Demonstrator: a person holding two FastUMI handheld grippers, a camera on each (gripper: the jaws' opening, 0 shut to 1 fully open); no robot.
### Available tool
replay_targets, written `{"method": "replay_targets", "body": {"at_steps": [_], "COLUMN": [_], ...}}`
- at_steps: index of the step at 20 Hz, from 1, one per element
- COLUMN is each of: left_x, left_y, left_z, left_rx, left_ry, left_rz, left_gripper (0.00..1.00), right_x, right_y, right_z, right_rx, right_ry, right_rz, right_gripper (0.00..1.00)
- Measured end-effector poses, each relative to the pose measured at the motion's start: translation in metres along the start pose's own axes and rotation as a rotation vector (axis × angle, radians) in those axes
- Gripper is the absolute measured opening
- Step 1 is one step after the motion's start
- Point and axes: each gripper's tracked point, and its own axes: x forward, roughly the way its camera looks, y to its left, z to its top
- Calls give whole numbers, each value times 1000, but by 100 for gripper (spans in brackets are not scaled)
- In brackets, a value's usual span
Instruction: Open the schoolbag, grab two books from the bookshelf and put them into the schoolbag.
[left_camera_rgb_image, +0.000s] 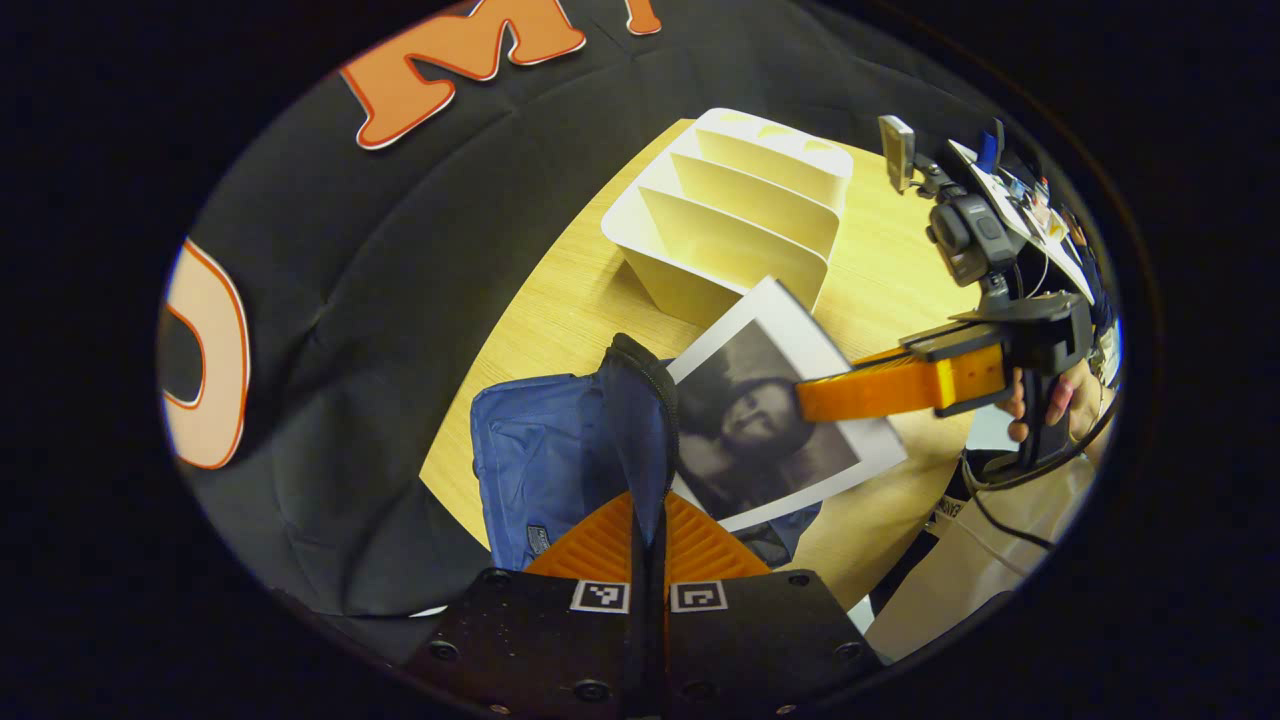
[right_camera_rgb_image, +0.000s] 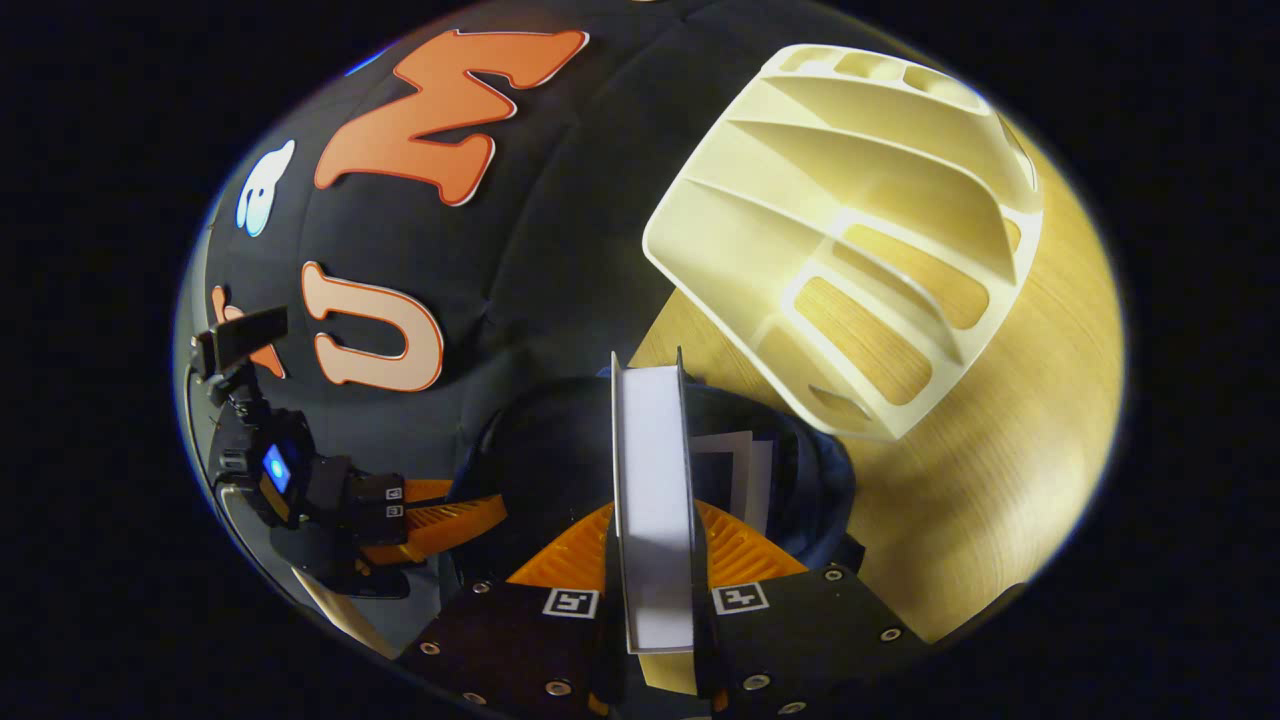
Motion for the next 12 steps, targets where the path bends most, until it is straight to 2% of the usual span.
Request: {"method": "replay_targets", "body": {"at_steps": [3,9,10,11,12], "left_x": [-2,-7,-7,-15,-9], "left_y": [-3,-12,-15,-23,-20], "left_z": [0,8,7,12,13], "left_rx": [17,77,68,35,27], "left_ry": [-4,-32,-42,-57,-54], "left_rz": [11,12,5,-41,-40], "left_gripper": [1,1,1,1,1], "right_x": [30,71,78,86,96], "right_y": [8,25,29,33,37], "right_z": [-10,-30,-32,-36,-43], "right_rx": [23,-13,-27,-46,-65], "right_ry": [20,56,59,69,91], "right_rz": [1,-21,-26,-31,-47], "right_gripper": [27,27,27,27,27]}}
